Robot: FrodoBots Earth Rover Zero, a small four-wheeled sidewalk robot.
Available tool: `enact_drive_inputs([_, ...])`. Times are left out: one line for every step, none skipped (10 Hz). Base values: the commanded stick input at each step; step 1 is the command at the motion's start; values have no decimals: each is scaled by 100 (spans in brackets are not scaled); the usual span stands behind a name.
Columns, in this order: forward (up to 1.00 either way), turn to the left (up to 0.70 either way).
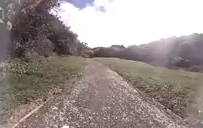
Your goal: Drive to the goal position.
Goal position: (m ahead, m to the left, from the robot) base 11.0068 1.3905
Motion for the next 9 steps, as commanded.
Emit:
enact_drive_inputs([30, 0])
enact_drive_inputs([30, 0])
enact_drive_inputs([30, 0])
enact_drive_inputs([30, 0])
enact_drive_inputs([30, 0])
enact_drive_inputs([30, 0])
enact_drive_inputs([30, 0])
enact_drive_inputs([30, 0])
enact_drive_inputs([30, 0])
